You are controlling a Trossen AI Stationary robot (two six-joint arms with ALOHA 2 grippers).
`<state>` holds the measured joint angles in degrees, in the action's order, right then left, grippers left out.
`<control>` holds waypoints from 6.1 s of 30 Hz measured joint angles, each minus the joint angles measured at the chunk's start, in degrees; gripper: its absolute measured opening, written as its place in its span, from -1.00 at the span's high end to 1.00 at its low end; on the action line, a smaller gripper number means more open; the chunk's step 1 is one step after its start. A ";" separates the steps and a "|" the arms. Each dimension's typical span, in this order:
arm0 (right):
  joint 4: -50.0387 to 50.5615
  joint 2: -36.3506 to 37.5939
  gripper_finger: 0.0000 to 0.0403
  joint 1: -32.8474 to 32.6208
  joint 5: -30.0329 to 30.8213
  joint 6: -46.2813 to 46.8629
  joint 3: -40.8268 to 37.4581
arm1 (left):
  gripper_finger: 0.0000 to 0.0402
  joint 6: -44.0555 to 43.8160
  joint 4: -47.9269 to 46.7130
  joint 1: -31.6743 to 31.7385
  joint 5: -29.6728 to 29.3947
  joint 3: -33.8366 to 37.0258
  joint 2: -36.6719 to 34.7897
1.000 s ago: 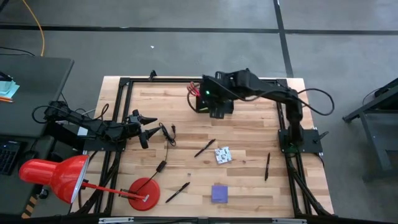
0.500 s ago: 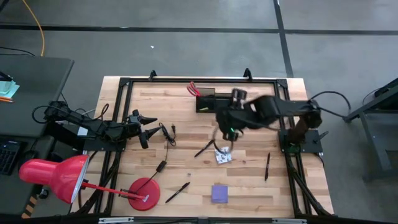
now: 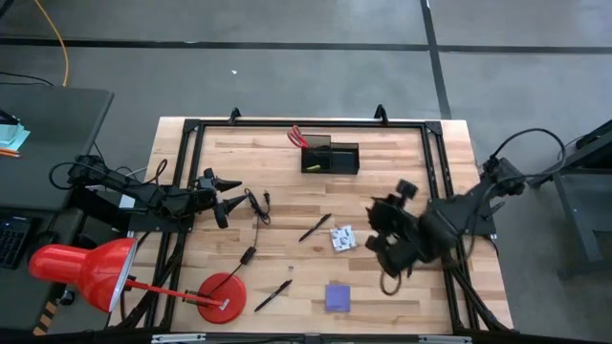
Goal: Pick and place office supplies into organizer
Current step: Put the pink binder clip into the mesh desk organizer
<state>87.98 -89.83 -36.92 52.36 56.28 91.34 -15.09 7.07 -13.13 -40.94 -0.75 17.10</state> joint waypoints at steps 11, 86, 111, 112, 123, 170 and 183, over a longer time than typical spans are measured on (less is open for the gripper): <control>-1.29 0.91 0.39 -12.57 7.56 33.92 -19.71 | -0.16 0.00 0.00 -0.01 0.00 0.00 0.01; -75.56 -12.60 0.42 -21.58 7.35 22.77 -61.89 | -0.16 0.00 0.00 -0.01 0.00 0.00 0.01; -77.20 -12.71 0.98 -20.78 12.16 23.15 -61.96 | -0.16 0.00 0.00 -0.01 -0.01 0.00 0.02; -77.31 -12.71 0.97 -20.78 12.96 23.15 -61.96 | -0.16 0.00 0.00 0.00 -0.01 0.00 0.02; -77.56 -12.71 0.97 -14.33 12.60 13.29 -57.14 | -0.16 0.00 0.00 -0.02 -0.01 0.00 0.01; -91.60 -12.62 0.99 47.62 -33.39 -54.95 -32.80 | -0.16 0.00 0.00 0.00 -0.01 0.00 0.01; -88.90 -12.62 0.99 53.68 -42.46 -53.74 -32.80 | -0.16 0.00 0.00 0.00 -0.01 0.00 0.02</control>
<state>-0.92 -102.45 16.77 9.90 2.55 58.54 -15.09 7.07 -13.13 -40.95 -0.75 17.12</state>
